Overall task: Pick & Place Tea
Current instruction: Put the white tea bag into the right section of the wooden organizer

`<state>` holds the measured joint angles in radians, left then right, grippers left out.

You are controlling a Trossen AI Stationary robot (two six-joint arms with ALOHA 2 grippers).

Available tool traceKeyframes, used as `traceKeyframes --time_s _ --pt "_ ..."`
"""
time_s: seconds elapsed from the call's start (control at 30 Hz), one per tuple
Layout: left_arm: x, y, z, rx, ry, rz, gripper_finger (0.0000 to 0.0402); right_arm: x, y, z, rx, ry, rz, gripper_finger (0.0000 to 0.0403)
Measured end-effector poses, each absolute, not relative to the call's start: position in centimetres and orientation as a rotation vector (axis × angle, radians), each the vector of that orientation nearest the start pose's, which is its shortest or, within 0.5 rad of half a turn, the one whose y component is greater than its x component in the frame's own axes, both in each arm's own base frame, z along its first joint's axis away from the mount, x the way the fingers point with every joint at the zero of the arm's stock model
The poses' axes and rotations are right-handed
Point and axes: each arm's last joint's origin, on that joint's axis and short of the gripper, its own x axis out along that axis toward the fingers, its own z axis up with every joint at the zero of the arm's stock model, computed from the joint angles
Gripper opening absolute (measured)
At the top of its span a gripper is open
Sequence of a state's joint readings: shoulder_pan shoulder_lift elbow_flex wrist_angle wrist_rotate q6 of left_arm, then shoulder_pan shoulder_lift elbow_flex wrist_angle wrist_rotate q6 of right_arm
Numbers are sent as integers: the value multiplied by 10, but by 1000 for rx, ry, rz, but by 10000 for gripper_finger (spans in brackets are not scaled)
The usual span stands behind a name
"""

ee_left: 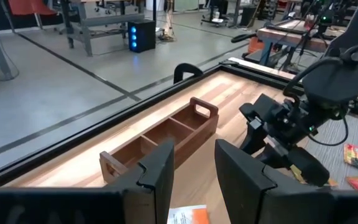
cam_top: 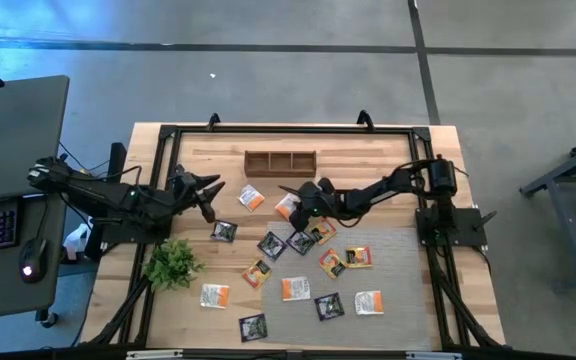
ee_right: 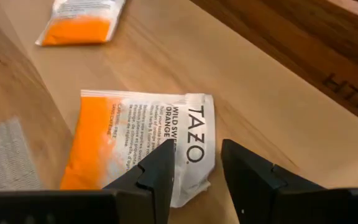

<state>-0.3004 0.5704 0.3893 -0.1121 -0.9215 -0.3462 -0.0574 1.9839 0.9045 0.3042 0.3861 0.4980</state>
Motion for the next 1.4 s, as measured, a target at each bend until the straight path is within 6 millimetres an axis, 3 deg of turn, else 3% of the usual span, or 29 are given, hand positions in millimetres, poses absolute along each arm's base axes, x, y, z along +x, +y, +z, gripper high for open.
traceKeyframes --time_s 0.13,0.3,0.4,0.5,0.67,0.87,1.13,1.4 --pt "132 -17 237 -164 130 653 115 358 -32 89 327 693 -611 90" --pt "132 -17 237 -163 131 654 115 357 -34 89 256 733 -573 11" --pt "132 -17 236 -161 134 654 115 357 -33 96 210 723 -518 17" --pt "132 -17 236 -160 135 654 115 354 -32 114 149 712 -474 14" --pt "132 -17 236 -158 138 654 115 350 -37 168 -89 572 -521 8" --pt "132 -17 236 -156 141 655 115 343 -67 200 -438 548 -617 4" --pt "132 -17 236 -154 142 656 115 335 -119 183 -564 674 -609 4" --pt "132 -17 236 -154 144 656 115 339 -136 159 -707 742 -538 5"
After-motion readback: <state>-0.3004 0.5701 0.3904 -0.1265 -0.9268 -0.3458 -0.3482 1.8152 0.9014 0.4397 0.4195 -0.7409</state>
